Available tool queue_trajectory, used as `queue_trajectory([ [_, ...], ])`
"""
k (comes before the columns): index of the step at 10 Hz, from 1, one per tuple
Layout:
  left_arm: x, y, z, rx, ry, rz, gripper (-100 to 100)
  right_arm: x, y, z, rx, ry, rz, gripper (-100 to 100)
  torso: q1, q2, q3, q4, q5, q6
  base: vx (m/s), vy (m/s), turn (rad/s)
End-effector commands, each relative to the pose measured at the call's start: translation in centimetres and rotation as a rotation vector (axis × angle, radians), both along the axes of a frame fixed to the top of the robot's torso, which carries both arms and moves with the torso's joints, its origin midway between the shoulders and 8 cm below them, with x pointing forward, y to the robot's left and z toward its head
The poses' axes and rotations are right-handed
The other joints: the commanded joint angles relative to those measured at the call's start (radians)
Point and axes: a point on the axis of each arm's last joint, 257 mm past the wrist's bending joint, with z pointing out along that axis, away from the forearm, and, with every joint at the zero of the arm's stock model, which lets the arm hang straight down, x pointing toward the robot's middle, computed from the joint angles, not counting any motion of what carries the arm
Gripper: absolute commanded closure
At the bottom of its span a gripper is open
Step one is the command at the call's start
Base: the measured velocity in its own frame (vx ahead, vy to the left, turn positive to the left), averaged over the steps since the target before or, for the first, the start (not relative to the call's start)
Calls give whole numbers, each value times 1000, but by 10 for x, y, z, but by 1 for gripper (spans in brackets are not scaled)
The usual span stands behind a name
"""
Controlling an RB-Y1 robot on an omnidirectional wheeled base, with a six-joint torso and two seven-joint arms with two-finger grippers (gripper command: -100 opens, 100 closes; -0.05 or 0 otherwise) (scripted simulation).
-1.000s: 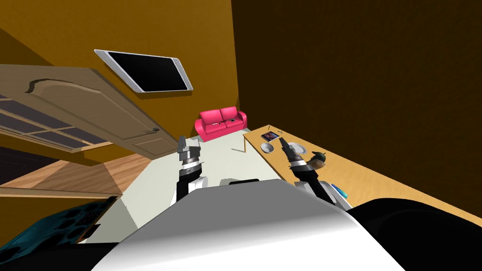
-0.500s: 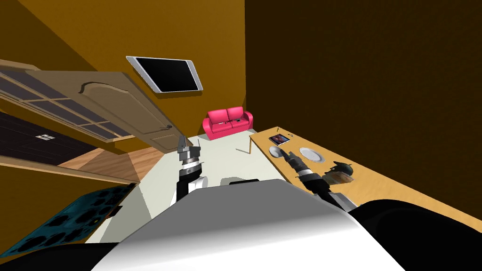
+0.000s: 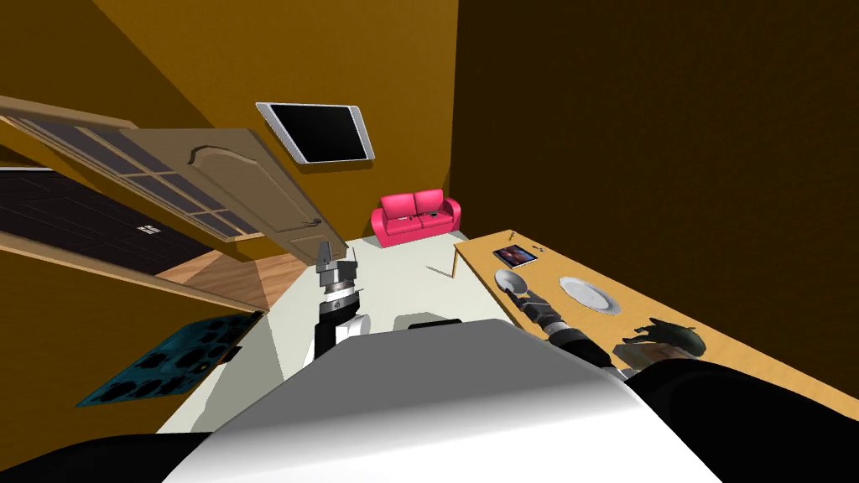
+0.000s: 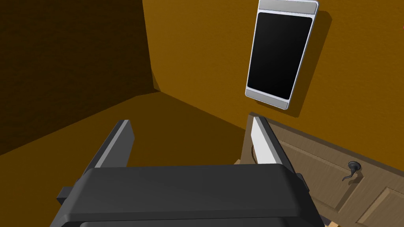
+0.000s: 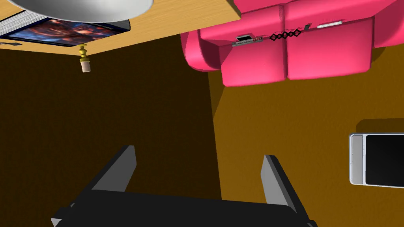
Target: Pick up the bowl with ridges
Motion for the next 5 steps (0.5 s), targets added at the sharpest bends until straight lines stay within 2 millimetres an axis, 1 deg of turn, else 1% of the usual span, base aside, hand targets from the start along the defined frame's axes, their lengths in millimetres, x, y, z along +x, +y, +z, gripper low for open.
queue_trajectory([
  [1,0,0,0,0,0,0,0,-29,-19,-29,-91,114,6,-100,0,0,0,0,0,0,119,52,205],
  [2,0,0,0,0,0,0,0,-48,-29,-46,-141,185,11,-100,0,-1,-1,0,0,0,150,38,216],
  [3,0,0,0,0,0,0,0,-51,-29,-48,-151,192,15,-100,0,-3,-1,-1,0,0,115,7,87],
  [4,0,0,0,0,0,0,0,-73,-39,-64,-203,268,25,-100,-2,-1,-1,0,0,0,114,6,132],
  [5,0,0,0,0,0,0,0,-96,-49,-79,-246,341,33,-100,-2,-1,-1,0,0,0,132,18,212],
])
